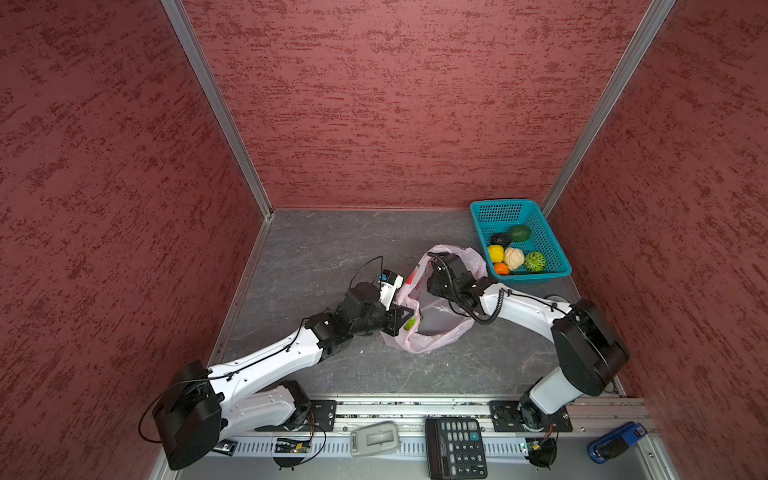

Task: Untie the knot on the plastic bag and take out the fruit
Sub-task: 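Lift the mangosteen out and carry it to the teal basket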

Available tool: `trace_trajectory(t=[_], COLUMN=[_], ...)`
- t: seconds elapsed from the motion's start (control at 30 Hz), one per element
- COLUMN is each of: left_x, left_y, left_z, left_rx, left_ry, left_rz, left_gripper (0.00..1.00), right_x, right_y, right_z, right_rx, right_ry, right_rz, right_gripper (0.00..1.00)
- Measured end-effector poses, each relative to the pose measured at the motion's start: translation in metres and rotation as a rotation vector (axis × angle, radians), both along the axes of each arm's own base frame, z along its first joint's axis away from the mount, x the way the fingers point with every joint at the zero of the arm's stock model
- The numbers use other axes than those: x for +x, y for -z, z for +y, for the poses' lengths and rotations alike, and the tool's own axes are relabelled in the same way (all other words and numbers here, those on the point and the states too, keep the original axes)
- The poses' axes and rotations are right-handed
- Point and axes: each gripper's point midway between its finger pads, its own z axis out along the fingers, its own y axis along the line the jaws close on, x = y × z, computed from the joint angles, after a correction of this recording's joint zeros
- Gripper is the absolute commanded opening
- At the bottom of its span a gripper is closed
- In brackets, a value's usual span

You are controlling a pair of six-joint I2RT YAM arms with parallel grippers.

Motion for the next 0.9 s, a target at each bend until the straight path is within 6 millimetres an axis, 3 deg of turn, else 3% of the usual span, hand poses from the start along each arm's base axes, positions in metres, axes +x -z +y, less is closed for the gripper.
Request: trace_trajectory(t=[0.2, 0.4, 0.57, 0.9], left_x=[0.004, 0.007, 0.007, 0.009], left_y=[0.001, 0.004, 0.005, 0.002], left_z=[0.001, 0.002, 0.004, 0.009], left_rx=[0.007, 0.018, 0.02, 0.016], left_ry=[-0.019, -0.035, -0.039, -0.054], left_rz=[-0.009, -0.011, -0.011, -0.022], left_gripper=[0.0, 0.0, 0.0, 0.0], right_x=[-0.031, -0.069, -0.092, -0.111], right_y=[-0.01, -0.012, -0.032, -0.069], right_z=[0.031, 0.048, 0.045, 0.029], right_rx=[0.027, 0.004, 0.004, -0.004], right_ry=[-0.131, -0.23, -0.27, -0.28], right_rz=[0.019, 0.062, 0.06, 0.06], right_gripper=[0.5, 0.5, 0.5, 0.5])
